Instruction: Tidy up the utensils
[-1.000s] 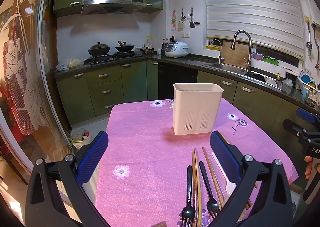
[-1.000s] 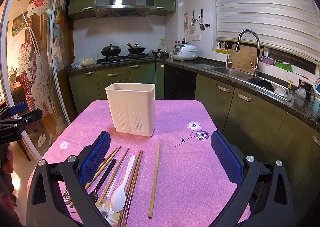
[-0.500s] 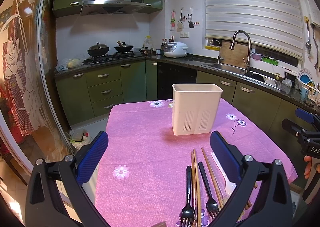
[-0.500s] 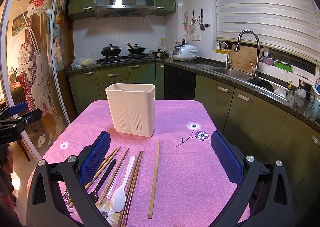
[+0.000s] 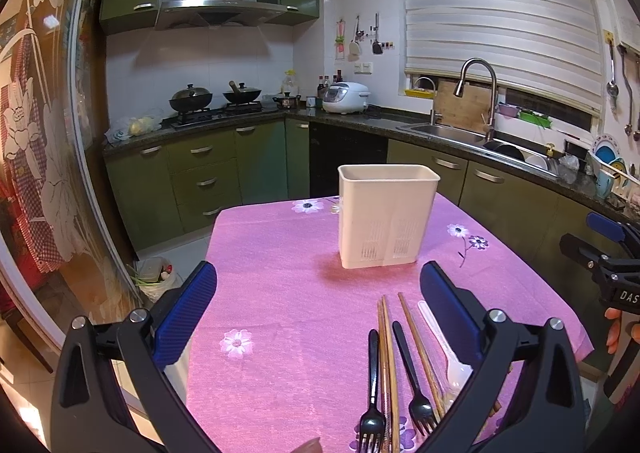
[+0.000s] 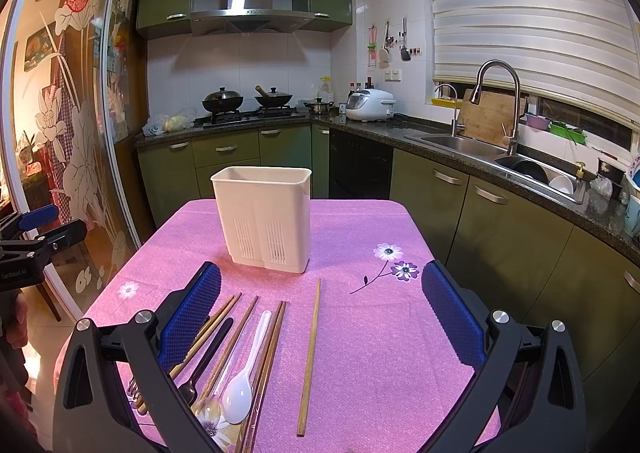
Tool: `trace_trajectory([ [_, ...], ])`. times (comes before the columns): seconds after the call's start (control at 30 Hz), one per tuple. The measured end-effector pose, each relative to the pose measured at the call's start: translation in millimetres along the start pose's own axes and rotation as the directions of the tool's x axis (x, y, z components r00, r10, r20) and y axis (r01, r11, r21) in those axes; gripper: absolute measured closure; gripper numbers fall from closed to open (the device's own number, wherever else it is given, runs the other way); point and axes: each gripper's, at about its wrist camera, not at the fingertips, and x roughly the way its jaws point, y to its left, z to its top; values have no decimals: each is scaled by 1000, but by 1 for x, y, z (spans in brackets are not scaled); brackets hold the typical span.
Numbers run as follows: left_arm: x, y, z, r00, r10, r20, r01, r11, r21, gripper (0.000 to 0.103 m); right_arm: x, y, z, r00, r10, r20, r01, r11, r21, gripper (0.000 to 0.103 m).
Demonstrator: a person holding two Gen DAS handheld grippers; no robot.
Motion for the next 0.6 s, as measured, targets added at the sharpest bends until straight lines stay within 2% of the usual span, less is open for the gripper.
trace_trajectory([
  [0.33, 2, -1, -1, 1000, -7, -6, 7, 1000, 7, 6, -1, -1, 1, 1000, 0, -2, 0, 1000, 1, 4],
  [0.6, 9, 11, -2, 1000, 3, -28, -5, 999, -48, 6, 4, -2, -1, 1000, 2, -6, -2, 1000, 2, 4],
])
